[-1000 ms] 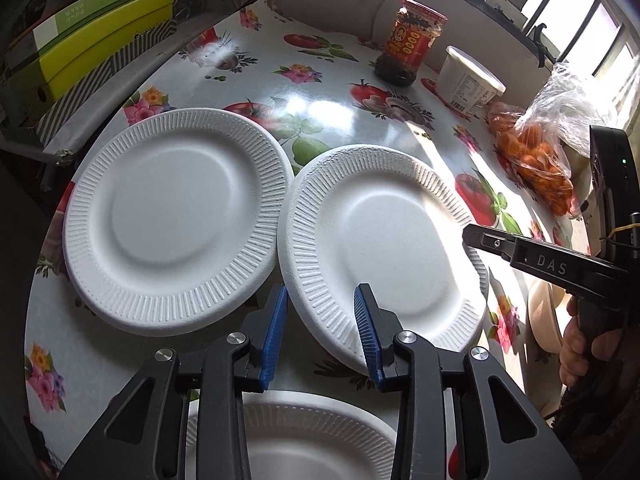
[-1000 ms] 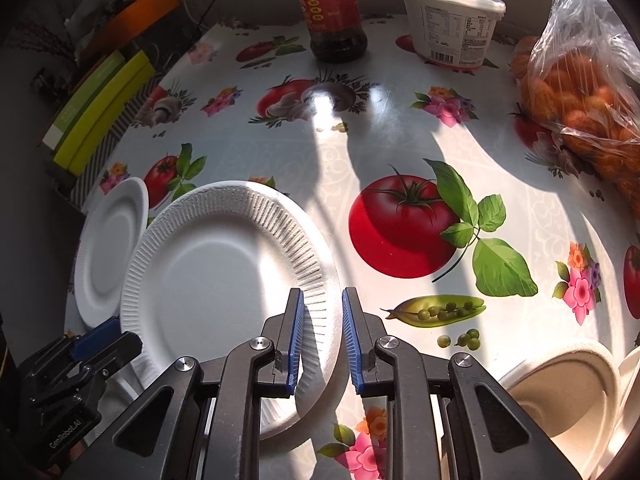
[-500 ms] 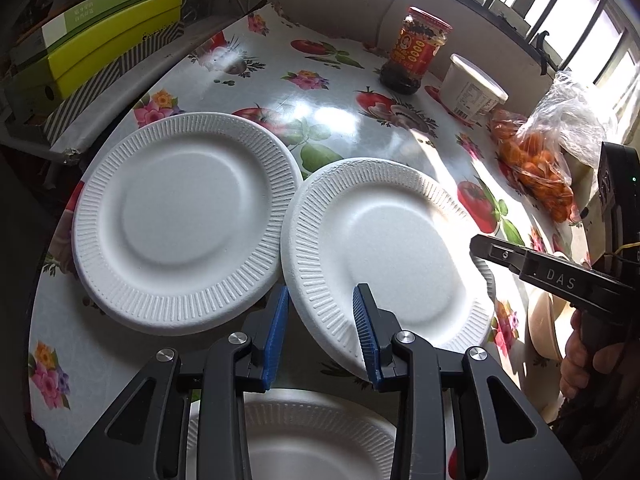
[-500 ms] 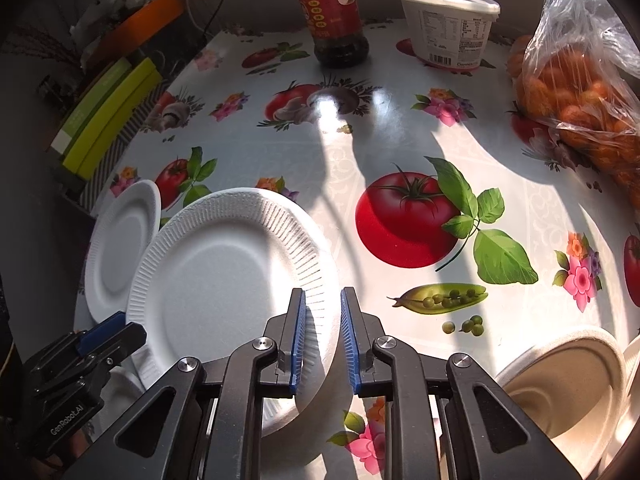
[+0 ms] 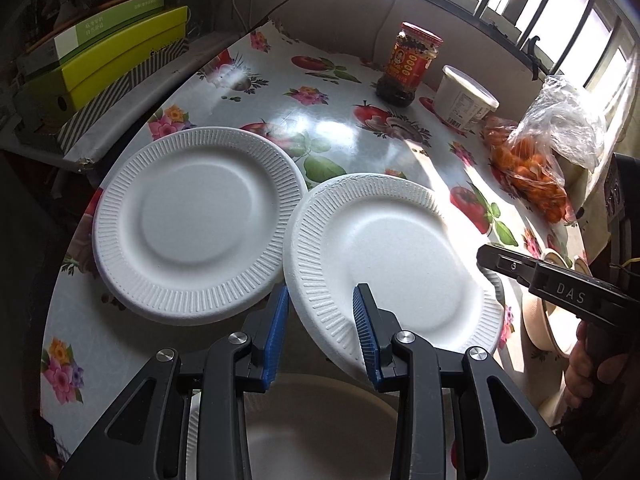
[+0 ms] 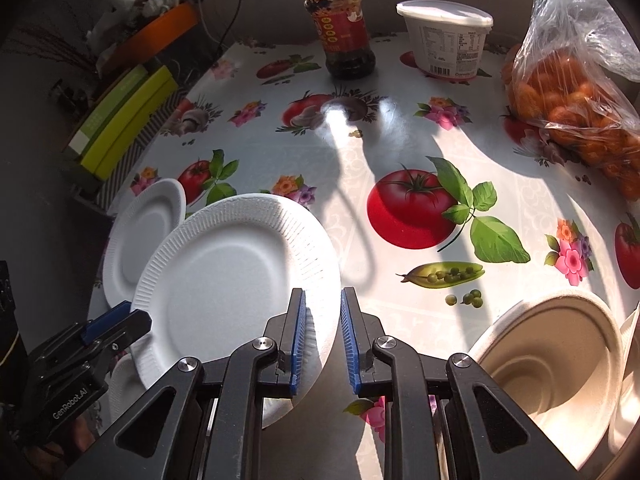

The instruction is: Organize plates and bowls

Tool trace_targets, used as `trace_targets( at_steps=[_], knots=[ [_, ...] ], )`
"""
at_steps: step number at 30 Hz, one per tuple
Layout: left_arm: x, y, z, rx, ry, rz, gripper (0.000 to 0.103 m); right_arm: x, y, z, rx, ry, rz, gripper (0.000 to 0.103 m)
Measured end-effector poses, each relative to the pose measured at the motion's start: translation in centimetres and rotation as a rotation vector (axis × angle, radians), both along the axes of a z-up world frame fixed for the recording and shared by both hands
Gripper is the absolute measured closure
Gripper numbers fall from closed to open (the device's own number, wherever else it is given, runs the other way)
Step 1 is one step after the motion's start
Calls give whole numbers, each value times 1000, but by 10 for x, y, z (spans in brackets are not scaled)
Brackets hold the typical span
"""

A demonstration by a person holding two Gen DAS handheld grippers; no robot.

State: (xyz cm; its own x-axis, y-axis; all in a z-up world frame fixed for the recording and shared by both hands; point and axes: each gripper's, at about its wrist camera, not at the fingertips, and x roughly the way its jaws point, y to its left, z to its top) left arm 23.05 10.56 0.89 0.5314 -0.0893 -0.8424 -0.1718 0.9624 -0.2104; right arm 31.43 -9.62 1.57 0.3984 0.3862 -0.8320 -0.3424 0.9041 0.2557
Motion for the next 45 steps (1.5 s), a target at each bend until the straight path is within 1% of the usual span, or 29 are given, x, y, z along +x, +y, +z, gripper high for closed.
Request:
trace_targets(
  at_steps=[4,8,13,16,24,28,33,39,45],
  knots=[
    [-8,1,5,15,-18,5,68,-11,2,5,7,-20,8,85],
    [-18,4,9,9,-31,14,68,-23,1,8,23,-22,10,85],
    [-31,6,13,25,-52,21,68,-39,4,11,29,-36,21,85],
    [-40,10,15,18,-60,32,68,-47,5,11,39,-37,25,85],
    [-65,16,22,34,-92,47,68,-74,14,12,52,-50,42,85],
    [-78,21,22,31,-95,57,68,-86,19,12,51,-59,46,85],
    [-94,26,25,44,-109,74,68,-102,24,12,73,-62,60,85],
    [-110,32,21,51,-110,96,68,-121,29,9,85,-69,72,85],
    [-125,38,14,36,-98,106,68,-134,33,2,90,-64,77,85]
  ],
)
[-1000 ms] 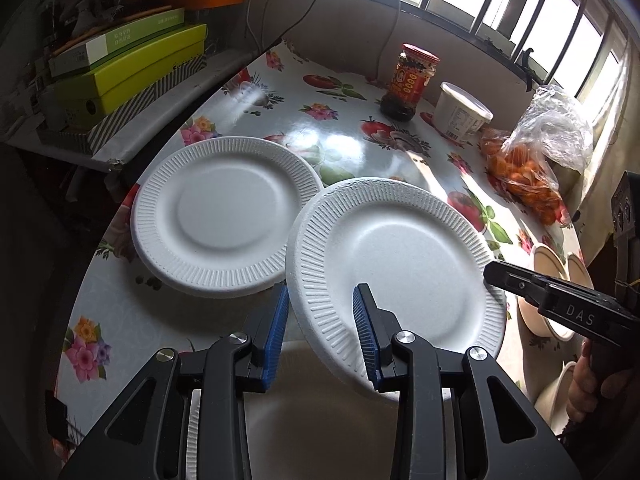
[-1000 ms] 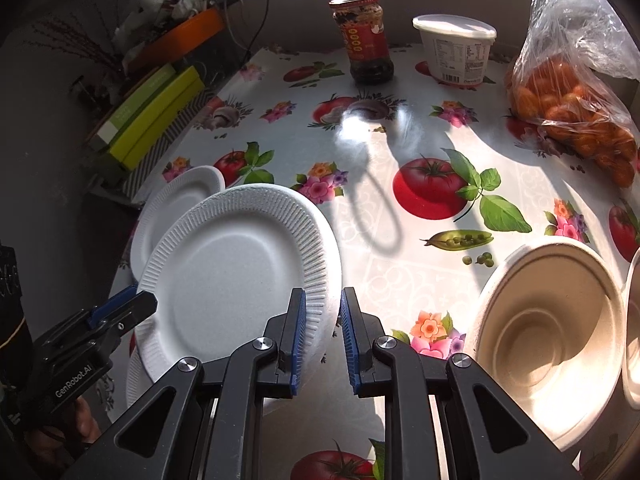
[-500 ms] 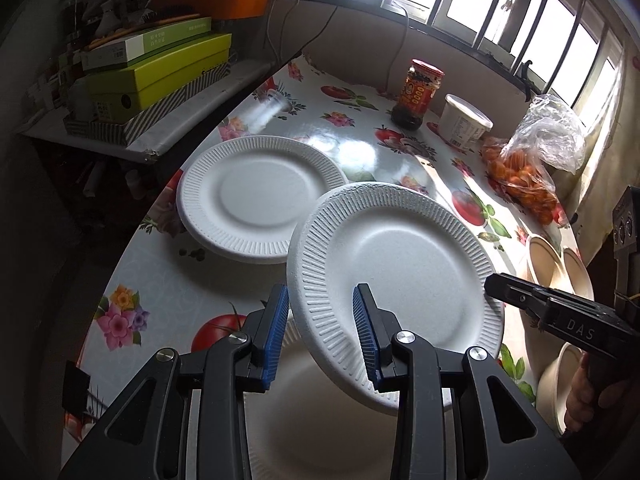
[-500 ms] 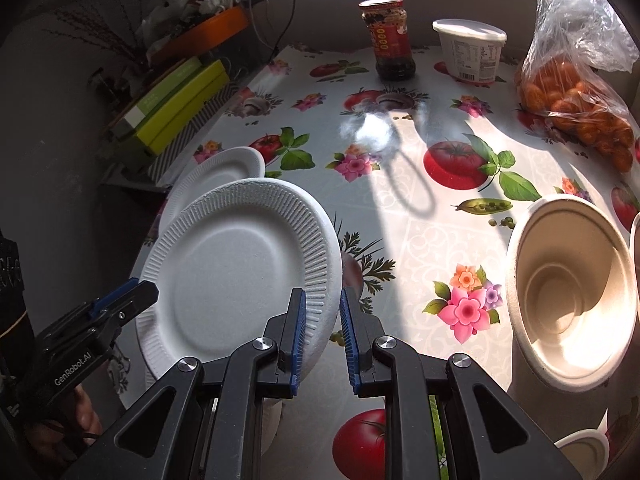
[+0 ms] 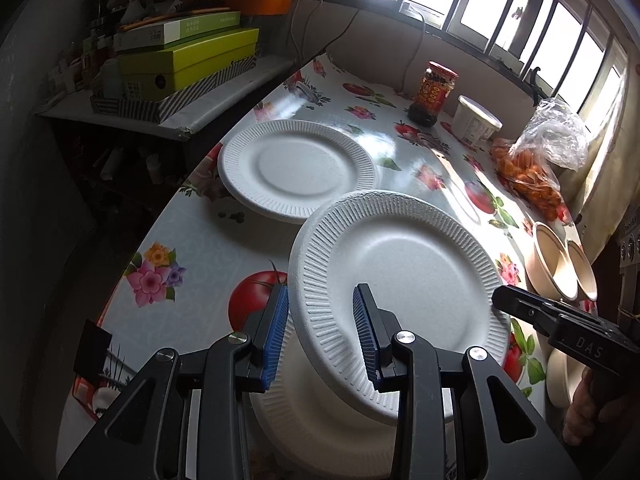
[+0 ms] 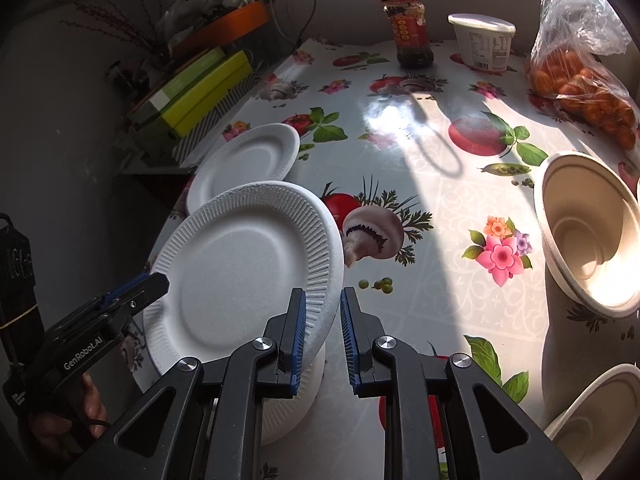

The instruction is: Organize plates and bowls

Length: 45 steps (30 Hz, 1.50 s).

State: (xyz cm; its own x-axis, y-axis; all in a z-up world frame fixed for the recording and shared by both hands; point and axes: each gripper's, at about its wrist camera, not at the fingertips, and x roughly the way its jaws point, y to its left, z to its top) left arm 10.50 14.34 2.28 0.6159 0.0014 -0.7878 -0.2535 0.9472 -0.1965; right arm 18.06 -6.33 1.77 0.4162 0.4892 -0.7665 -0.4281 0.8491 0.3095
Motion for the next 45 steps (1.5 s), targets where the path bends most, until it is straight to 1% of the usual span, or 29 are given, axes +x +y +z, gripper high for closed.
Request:
trace_targets(
  at_steps=[5,12,16,23,45],
  knots=[
    [-10,4,-4,-7,4,16,68,-12,6,-4,-9,-17,15,85],
    [-22,8,-10,2,7,33,68,-22,8,-17,0,11,31,85],
    [-28,7,-14,14,12,28,68,-26,10,-20,-6,10,28,85],
    [-35,9,-24,-1,34,39,68,-33,12,-26,-14,13,33,85],
    [-38,7,-33,4,57,31,68,-36,13,-30,-26,20,19,84]
  ],
)
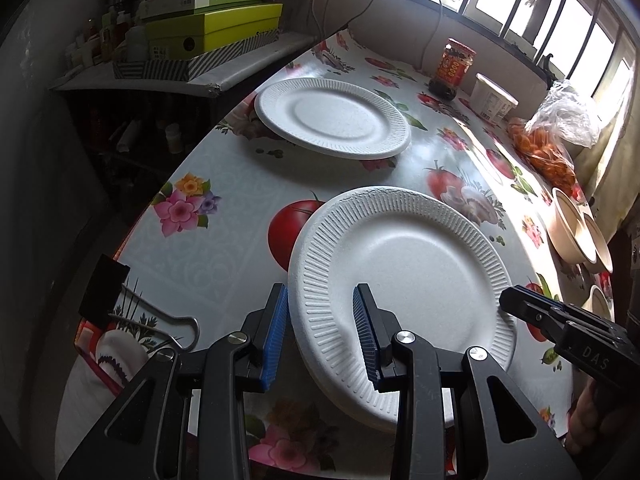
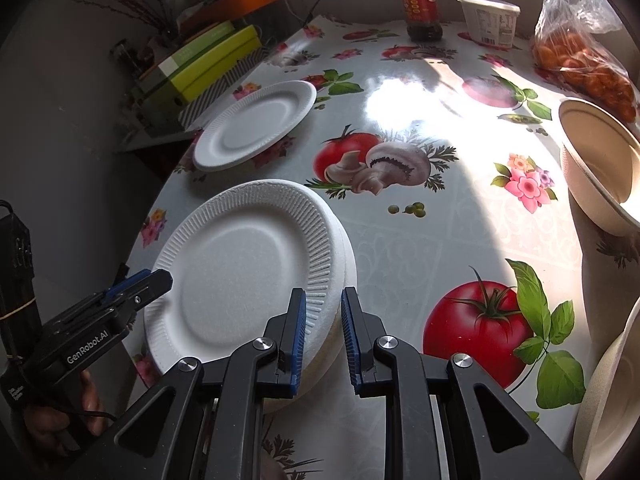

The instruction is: Organize plates and bowls

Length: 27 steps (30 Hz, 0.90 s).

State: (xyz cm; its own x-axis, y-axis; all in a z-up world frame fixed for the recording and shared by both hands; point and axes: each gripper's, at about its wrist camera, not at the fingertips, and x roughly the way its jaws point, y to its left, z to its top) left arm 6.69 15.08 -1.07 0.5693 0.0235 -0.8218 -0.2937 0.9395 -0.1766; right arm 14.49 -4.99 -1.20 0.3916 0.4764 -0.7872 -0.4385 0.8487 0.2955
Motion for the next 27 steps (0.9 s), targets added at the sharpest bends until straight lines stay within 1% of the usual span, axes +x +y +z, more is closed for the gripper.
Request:
trace_targets(
  at_steps=[27],
  knots=[
    [0,-3,-5,-3,8,-7,68,0,-2,-3,-2,0,-15,83]
  ],
)
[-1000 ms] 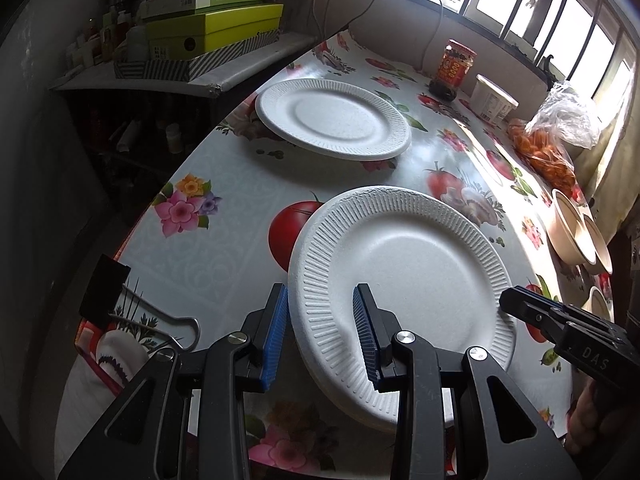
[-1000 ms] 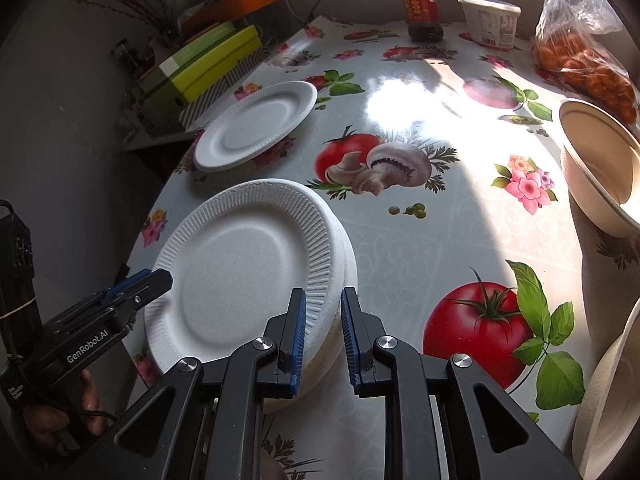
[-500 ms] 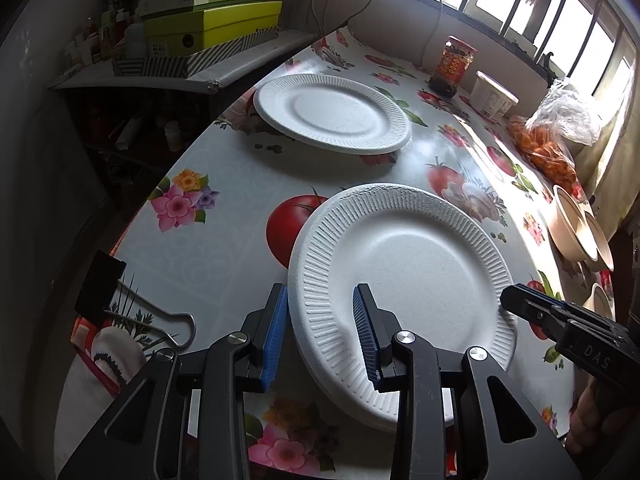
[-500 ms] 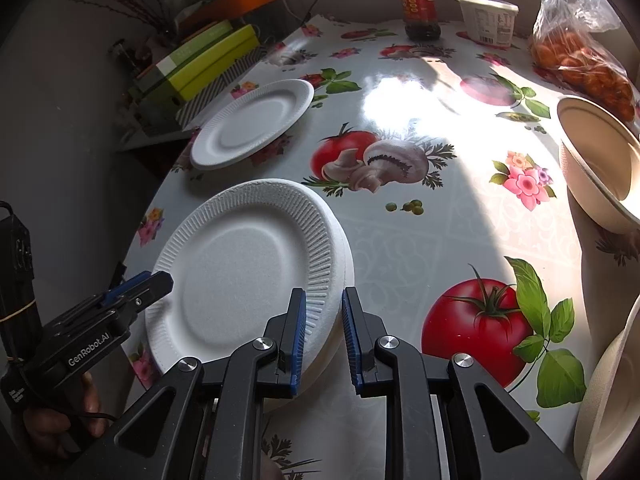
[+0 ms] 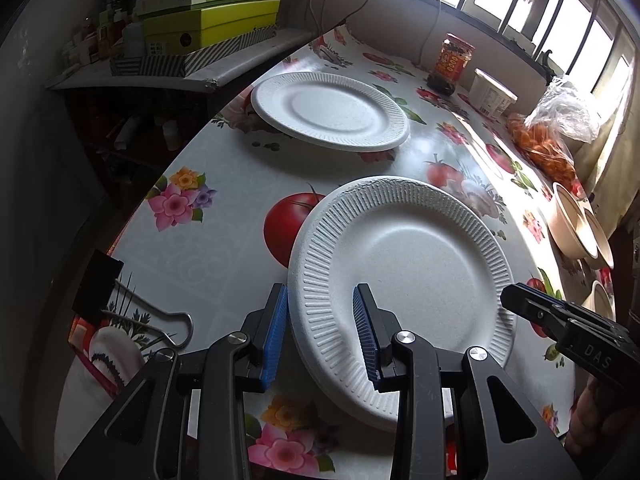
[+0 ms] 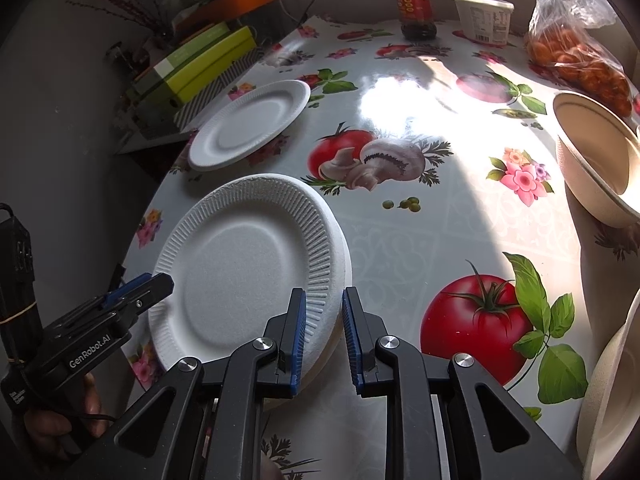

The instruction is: Organize plates and bowls

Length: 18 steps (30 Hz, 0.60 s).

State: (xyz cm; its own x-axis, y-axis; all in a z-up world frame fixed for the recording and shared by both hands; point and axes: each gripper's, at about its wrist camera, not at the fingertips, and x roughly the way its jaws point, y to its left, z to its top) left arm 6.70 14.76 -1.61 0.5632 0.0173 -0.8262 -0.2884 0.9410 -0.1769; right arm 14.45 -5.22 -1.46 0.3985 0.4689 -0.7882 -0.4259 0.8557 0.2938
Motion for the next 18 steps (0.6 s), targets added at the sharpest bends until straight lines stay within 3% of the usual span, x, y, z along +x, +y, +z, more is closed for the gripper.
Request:
trace_targets(
  at_steps=[12,18],
  knots=[
    [0,-2,0,-13,-11,-9,63,0,-1,0,4,1,-4,83],
    [-2,0,2,-23,-23,-14,62,0,0,0,3,0,-4,77]
  ],
)
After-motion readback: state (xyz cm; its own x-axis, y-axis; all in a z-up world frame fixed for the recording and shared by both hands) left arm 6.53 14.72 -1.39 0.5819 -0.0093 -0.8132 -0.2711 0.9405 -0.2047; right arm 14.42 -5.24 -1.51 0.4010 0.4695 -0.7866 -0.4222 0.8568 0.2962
